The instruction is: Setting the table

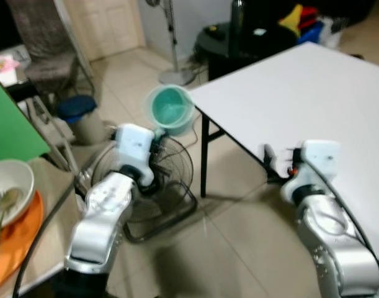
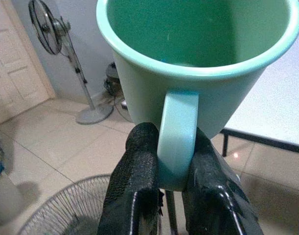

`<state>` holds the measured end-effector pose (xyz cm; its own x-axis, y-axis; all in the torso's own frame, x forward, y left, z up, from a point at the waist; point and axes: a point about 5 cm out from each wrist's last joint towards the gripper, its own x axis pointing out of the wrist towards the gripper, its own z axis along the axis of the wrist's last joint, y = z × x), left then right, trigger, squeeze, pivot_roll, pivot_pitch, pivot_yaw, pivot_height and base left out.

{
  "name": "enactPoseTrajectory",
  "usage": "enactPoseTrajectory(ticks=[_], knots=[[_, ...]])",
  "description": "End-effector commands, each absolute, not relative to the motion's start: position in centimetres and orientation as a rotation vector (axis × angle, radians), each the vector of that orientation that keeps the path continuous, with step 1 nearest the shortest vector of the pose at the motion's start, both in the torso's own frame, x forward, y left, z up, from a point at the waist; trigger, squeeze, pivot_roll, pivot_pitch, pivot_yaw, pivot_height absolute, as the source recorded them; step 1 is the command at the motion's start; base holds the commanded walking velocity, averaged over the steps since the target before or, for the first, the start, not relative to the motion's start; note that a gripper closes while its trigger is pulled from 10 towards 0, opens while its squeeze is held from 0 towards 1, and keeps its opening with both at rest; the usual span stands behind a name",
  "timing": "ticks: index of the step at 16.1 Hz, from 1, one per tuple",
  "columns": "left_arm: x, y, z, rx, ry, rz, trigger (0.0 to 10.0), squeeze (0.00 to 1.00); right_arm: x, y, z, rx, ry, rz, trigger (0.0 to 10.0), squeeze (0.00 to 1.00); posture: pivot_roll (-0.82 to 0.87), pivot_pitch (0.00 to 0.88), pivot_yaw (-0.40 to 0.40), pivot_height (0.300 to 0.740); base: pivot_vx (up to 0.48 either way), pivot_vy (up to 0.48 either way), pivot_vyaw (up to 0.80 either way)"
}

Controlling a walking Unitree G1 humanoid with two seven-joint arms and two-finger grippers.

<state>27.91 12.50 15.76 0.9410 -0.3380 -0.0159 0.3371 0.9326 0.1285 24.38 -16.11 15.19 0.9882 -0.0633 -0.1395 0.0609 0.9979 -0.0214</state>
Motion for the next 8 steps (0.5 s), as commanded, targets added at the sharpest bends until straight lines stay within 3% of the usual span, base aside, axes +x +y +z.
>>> enactPoseTrajectory(ticks=[1, 4, 8], knots=[[28.05, 13.84, 16.33, 0.149, -0.022, -0.299, 10.0, 0.00, 24.37, -14.93, 15.51, 0.003, 0.128, -0.017, 10.0, 0.00, 0.01, 0.000, 0.071, 0.740, 0.371, 0.000, 0.00], [27.65, 13.66, 15.98, 0.145, -0.010, -0.318, 10.0, 0.00, 24.23, -15.16, 15.54, -0.002, 0.129, -0.026, 10.0, 0.00, 0.00, 0.000, 0.070, 0.740, 0.364, 0.000, 0.00], [27.38, 14.12, 15.42, 0.149, 0.014, -0.320, 10.0, 0.00, 24.25, -15.38, 15.60, -0.037, 0.132, -0.032, 10.0, 0.00, 0.01, 0.000, 0.063, 0.740, 0.358, 0.000, -0.80]])
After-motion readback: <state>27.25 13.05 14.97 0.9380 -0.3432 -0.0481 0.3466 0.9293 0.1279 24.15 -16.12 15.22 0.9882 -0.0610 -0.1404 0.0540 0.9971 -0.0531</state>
